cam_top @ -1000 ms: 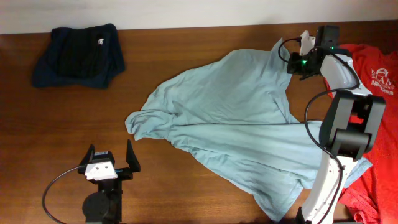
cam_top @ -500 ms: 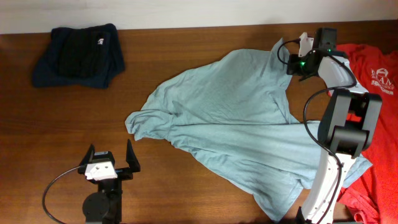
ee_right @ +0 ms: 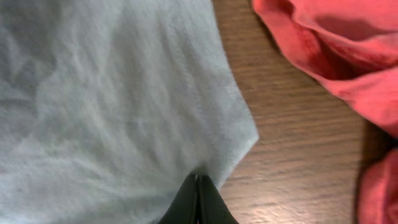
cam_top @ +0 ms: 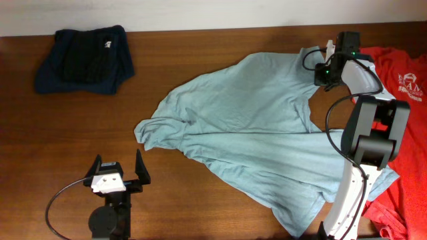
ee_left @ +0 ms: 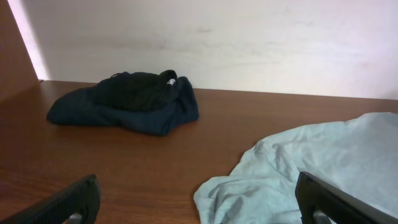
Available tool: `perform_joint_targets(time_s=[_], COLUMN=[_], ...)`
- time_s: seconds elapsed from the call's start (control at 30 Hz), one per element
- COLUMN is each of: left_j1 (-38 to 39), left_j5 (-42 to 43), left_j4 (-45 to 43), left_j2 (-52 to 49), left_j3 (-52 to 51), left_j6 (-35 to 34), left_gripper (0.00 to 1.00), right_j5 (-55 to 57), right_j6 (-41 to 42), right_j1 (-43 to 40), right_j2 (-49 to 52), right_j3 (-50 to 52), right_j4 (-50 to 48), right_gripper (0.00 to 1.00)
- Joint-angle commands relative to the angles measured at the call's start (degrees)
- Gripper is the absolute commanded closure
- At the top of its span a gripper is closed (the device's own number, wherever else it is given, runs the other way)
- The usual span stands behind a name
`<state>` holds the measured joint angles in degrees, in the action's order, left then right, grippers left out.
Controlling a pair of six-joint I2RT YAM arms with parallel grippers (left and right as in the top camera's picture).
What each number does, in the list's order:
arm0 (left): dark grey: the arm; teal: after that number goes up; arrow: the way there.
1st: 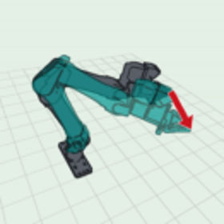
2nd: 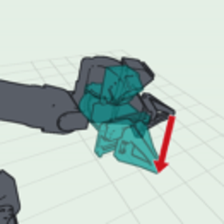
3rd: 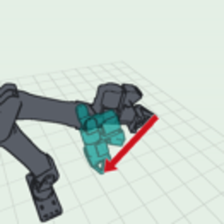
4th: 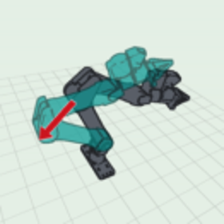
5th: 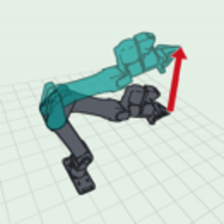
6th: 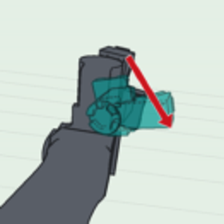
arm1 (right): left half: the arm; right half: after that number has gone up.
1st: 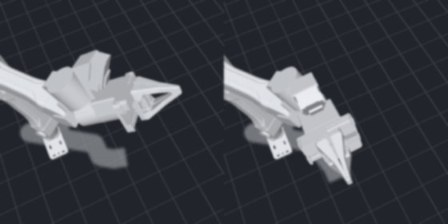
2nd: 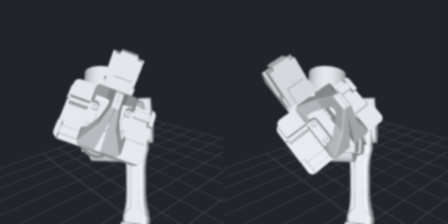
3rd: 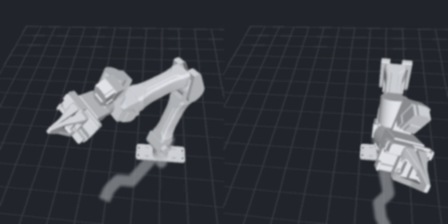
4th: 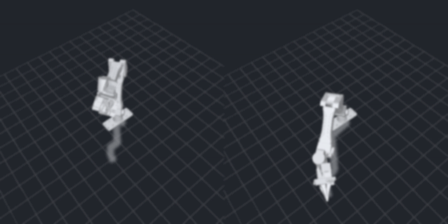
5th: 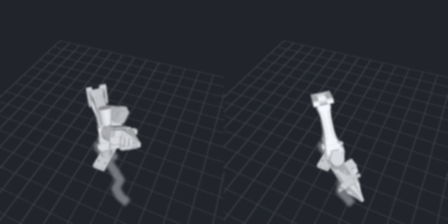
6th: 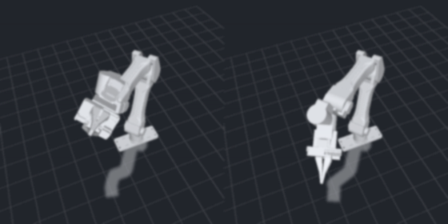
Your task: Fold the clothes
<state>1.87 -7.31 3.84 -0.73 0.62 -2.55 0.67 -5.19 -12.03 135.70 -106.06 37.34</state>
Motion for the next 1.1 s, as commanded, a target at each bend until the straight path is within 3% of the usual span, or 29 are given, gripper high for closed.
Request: perform_joint_targets(time_s=[0.0, 0.2, 0.33, 0.4, 0.53, 0.63, 0.87, 1.07], left_j1=[0.2, 0.2, 0.2, 0.2, 0.2, 0.2, 0.2, 0.2], left_j5=[0.4, 0.4, 0.4, 0.4, 0.4, 0.4, 0.4, 1.2], left_j4=[0.2, 0.2, 0.3, 0.2, 0.2, 0.2, -1.1, -4.3], left_j2=[0.4, 0.4, 0.4, 0.4, 0.4, 0.4, 0.4, 0.4], left_j3=[-0.1, -0.1, -0.1, -0.1, -0.1, -0.1, -0.1, -0.1], left_j6=[1.1, 1.1, 1.1, 1.1, 1.1, 1.1, 1.1, 0.7], left_gripper=[0.00, 0.00, 0.01, 0.00, 0.00, 0.00, 0.00, 0.00], right_j5=[5.1, -4.3, -6.7, -6.4, -6.0, -6.0, -6.1, -6.1], right_j6=[-0.3, -0.3, 5.6, 7.7, 8.7, 8.7, 8.7, 8.7], right_j1=[-1.6, -1.3, -1.1, -1.3, -2.9, -4.9, -9.6, -11.0], right_j2=[0.7, -0.6, -2.2, -2.9, -3.5, -3.5, -3.4, -3.3], right_j3=[0.6, -5.2, -15.5, -20.8, -33.6, -40.8, -45.7, -45.2], right_j4=[1.7, 3.3, 9.6, 13.9, 25.5, 32.9, 45.0, 45.6], right_gripper=[0.96, 0.92, 0.92, 0.85, 0.54, 0.01, 0.01, 0.01])
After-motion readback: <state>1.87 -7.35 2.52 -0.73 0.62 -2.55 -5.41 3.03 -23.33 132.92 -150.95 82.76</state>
